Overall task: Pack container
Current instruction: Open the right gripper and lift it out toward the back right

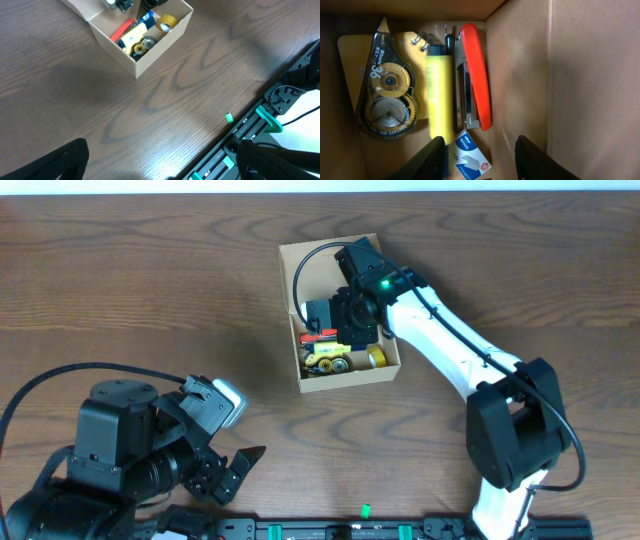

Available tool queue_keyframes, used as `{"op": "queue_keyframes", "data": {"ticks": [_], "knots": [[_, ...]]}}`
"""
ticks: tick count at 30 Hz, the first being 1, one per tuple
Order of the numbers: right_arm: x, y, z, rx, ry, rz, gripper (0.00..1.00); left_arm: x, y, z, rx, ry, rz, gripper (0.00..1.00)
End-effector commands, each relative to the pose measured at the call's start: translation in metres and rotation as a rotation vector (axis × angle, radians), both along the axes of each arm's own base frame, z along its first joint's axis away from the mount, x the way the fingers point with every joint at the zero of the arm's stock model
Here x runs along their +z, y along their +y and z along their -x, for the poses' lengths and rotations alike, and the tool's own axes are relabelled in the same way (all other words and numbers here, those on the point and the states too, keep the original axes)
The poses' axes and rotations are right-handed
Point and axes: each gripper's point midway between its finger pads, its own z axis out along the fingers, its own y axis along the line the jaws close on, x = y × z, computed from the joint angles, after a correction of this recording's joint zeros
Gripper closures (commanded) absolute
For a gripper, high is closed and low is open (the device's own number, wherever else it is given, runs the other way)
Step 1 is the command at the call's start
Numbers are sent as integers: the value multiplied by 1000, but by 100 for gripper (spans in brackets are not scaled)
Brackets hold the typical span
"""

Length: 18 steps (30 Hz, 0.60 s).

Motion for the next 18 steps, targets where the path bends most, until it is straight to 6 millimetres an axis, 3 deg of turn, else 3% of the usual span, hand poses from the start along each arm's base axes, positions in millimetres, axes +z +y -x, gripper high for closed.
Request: {"op": "queue_keyframes", "data": {"ticks": [1,8,12,13,15,16,18], "knots": [[-3,-1,0,-3,9,-1,54,6,-2,1,-11,-14,13,5],[2,1,1,-84,28,-28,57,6,-2,1,-11,-14,13,5],[25,1,0,-182,17,-82,63,6,-2,1,-11,-14,13,5],[32,1,0,-192,9,-93,69,6,-2,1,-11,-14,13,4],[51,1,1,-229,-11,-129,93,6,-2,1,-11,-14,13,5],[57,0,2,-244,-15,-140,99,6,-2,1,-11,-14,13,5],[77,-2,6,-288,-24,-175,98,6,-2,1,-11,-14,13,5]]}}
